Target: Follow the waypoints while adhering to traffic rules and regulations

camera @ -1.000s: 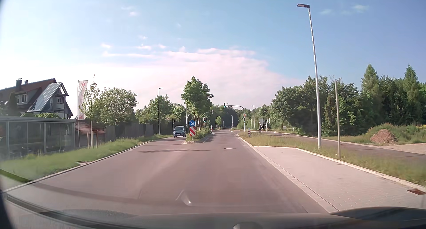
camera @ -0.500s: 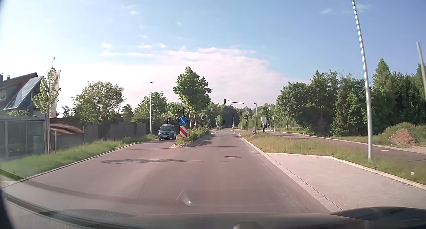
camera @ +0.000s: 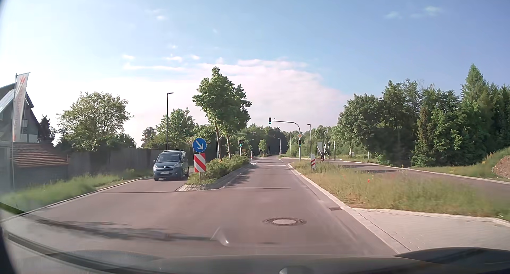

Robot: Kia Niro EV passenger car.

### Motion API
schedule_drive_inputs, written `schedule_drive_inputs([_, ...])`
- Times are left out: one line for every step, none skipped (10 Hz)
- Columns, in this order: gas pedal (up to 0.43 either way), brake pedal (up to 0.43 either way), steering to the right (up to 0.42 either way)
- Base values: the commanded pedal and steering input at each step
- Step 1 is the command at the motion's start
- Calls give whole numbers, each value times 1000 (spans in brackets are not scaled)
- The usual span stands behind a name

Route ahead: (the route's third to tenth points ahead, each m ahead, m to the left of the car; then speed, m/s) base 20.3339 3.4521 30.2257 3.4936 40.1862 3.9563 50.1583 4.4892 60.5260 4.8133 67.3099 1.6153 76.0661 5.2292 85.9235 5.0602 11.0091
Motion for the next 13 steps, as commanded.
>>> schedule_drive_inputs([87,0,-3])
schedule_drive_inputs([98,0,-3])
schedule_drive_inputs([98,0,-3])
schedule_drive_inputs([98,0,-3])
schedule_drive_inputs([98,0,-3])
schedule_drive_inputs([98,0,-3])
schedule_drive_inputs([98,0,-2])
schedule_drive_inputs([98,0,-3])
schedule_drive_inputs([98,0,-2])
schedule_drive_inputs([98,0,-3])
schedule_drive_inputs([98,0,-3])
schedule_drive_inputs([98,0,-3])
schedule_drive_inputs([98,0,-3])
